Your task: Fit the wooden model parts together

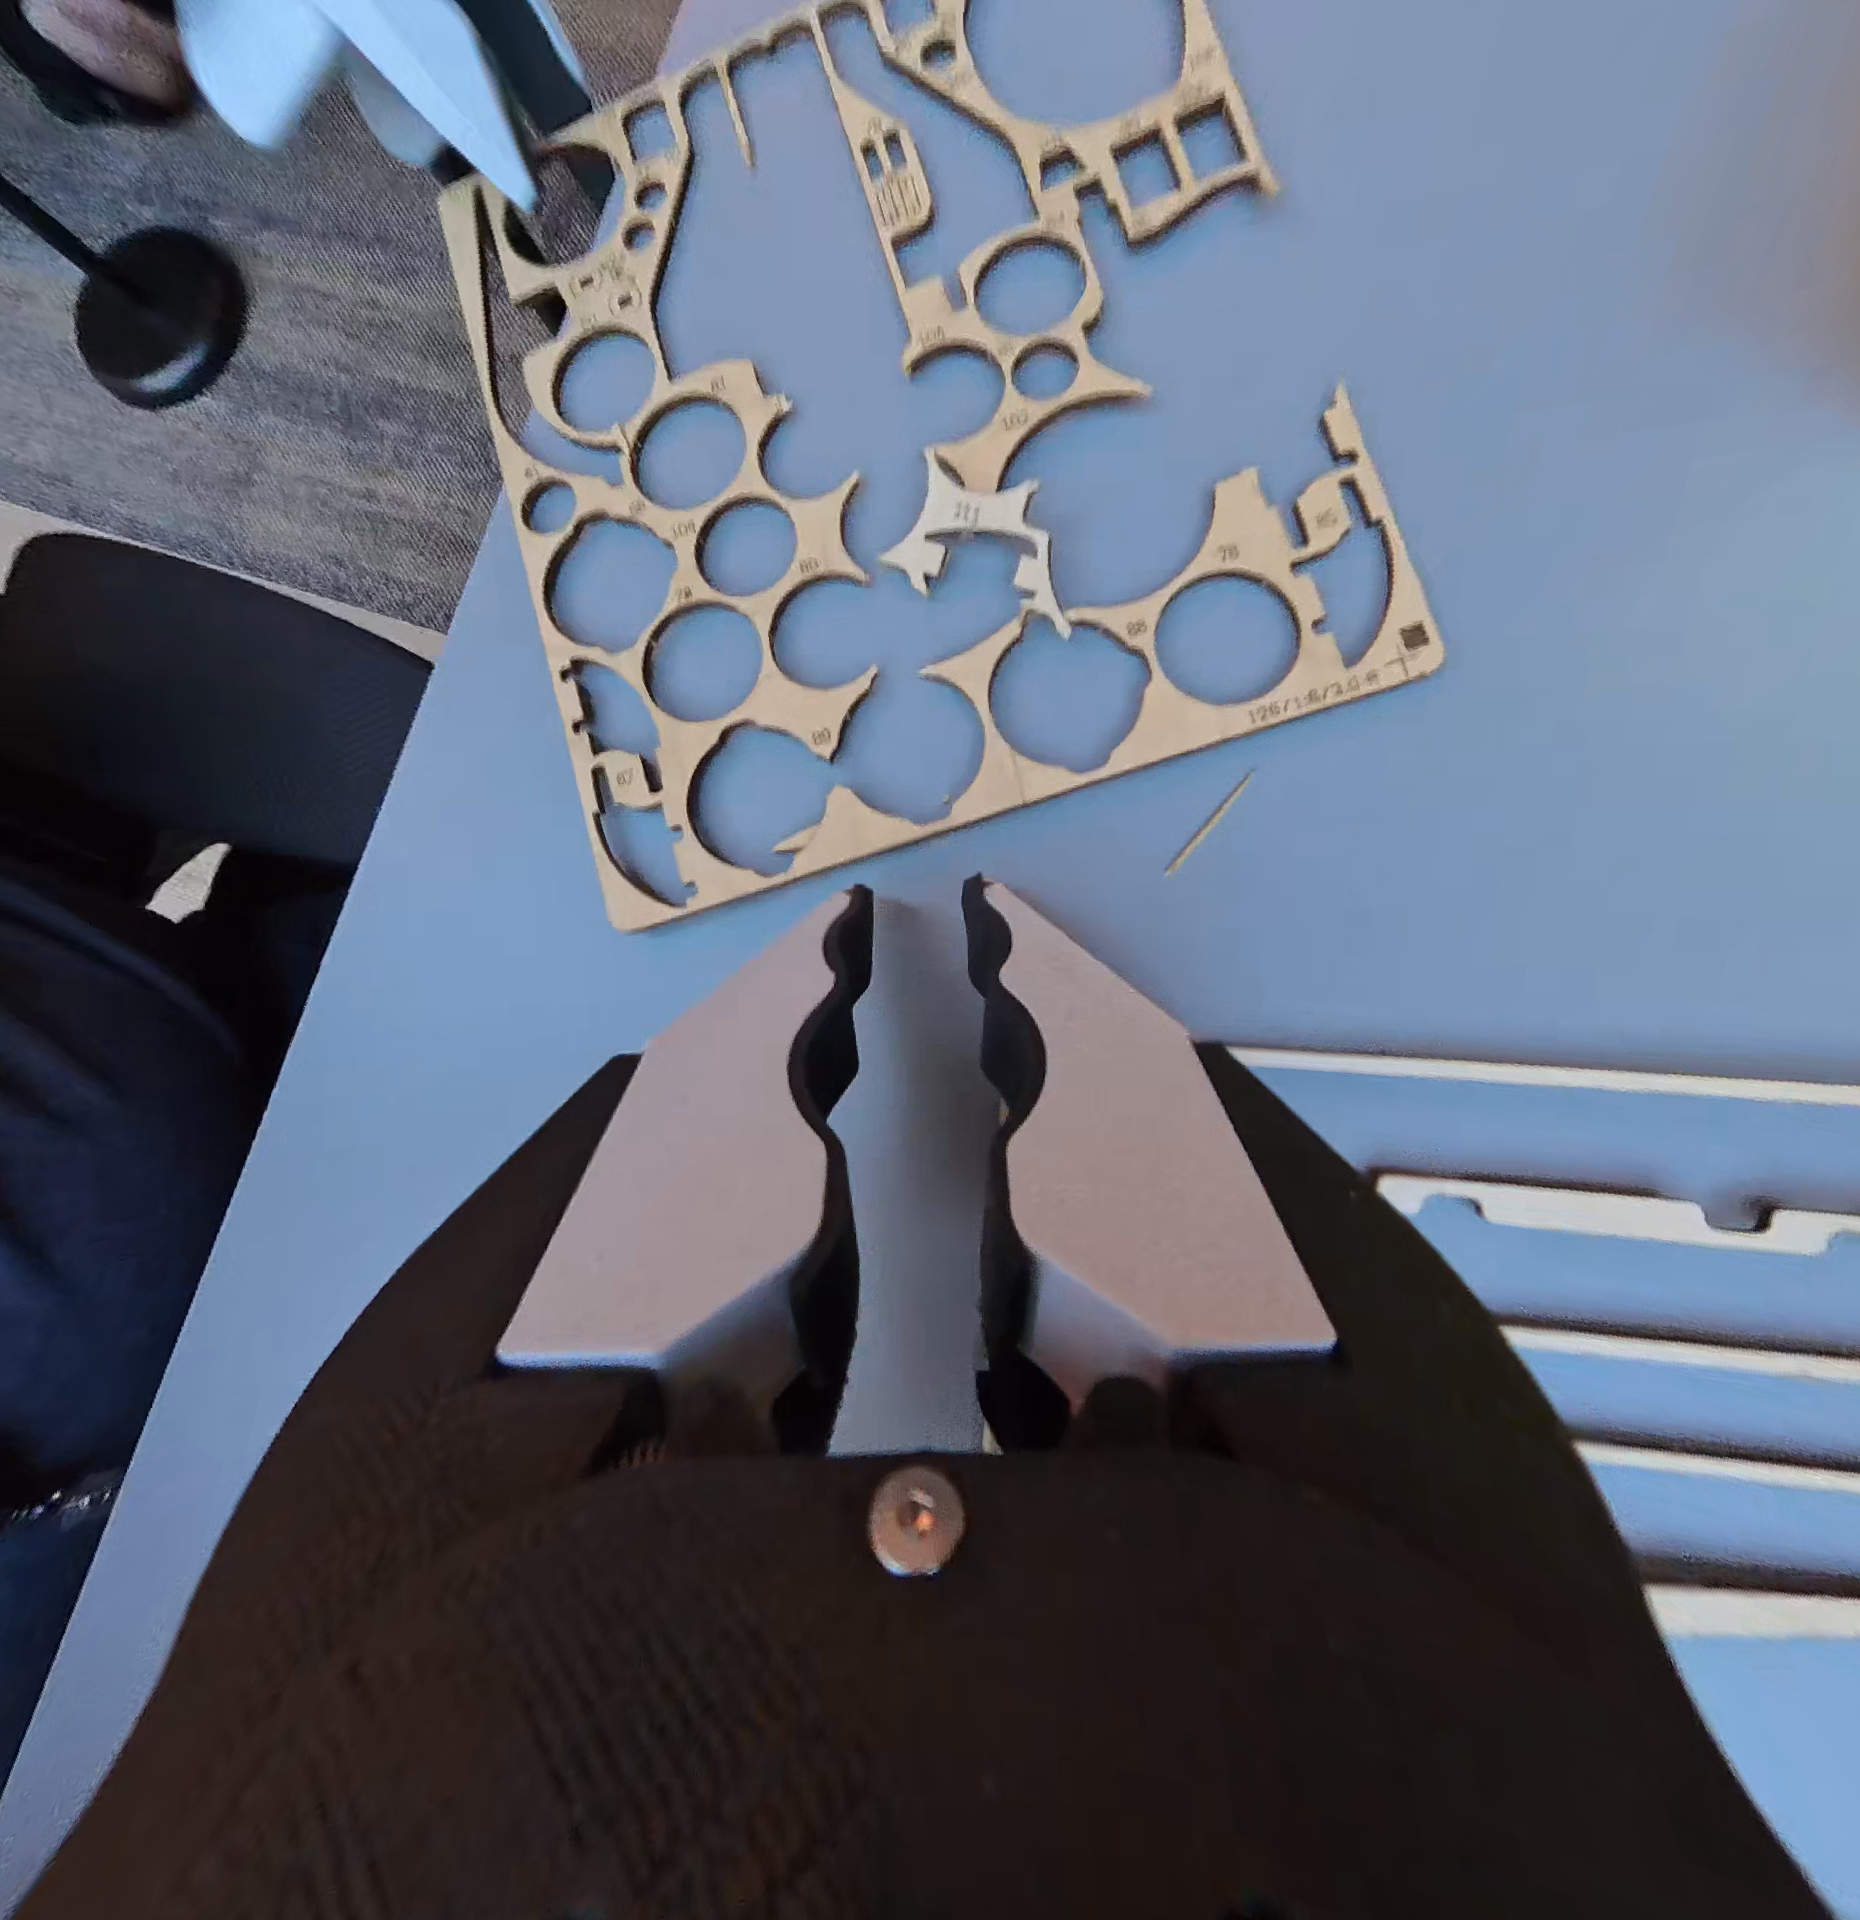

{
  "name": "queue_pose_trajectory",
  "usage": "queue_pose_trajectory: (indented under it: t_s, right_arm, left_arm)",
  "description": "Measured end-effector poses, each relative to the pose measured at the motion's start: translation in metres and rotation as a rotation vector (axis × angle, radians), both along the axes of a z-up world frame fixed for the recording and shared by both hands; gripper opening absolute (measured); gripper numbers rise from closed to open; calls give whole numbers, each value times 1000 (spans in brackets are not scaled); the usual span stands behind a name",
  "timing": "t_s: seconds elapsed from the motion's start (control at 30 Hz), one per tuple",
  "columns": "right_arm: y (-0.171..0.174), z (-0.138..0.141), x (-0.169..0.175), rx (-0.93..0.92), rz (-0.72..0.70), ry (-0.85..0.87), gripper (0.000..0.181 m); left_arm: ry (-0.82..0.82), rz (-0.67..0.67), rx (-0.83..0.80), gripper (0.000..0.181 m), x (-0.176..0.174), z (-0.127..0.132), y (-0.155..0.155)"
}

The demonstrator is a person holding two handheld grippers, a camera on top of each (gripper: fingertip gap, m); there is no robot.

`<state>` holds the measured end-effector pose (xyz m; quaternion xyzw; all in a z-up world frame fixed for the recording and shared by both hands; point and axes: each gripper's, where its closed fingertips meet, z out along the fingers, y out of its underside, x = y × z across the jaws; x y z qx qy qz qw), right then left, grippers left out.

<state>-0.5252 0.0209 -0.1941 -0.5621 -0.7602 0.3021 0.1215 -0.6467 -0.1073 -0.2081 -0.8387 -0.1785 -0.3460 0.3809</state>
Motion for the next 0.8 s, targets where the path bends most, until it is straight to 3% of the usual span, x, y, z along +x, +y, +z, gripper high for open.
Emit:
queue_pose_trajectory:
  t_s: [0.07,0.2,0.37,0.57,0.7,0.8]
  right_arm:
    - [-7,2,-5,-53,15,18,17]
    - [-15,9,-11,-119,18,52,16]
    - [-14,16,-13,-100,-24,103,16]
    - [-11,29,15,-141,-85,149,16]
    - [-9,28,39,-157,-115,158,16]
    - [-9,27,50,-177,-130,167,16]
  left_arm:
    - [-92,-45,94,6,10,12,6]
    - [-56,-75,140,3,1,40,18]
    - [13,-221,18,1,-20,53,52]
    - [-254,-347,-20,0,-36,89,98]
    - [-150,-358,-167,0,-49,75,118]
    - [-210,-400,-169,0,-45,87,128]
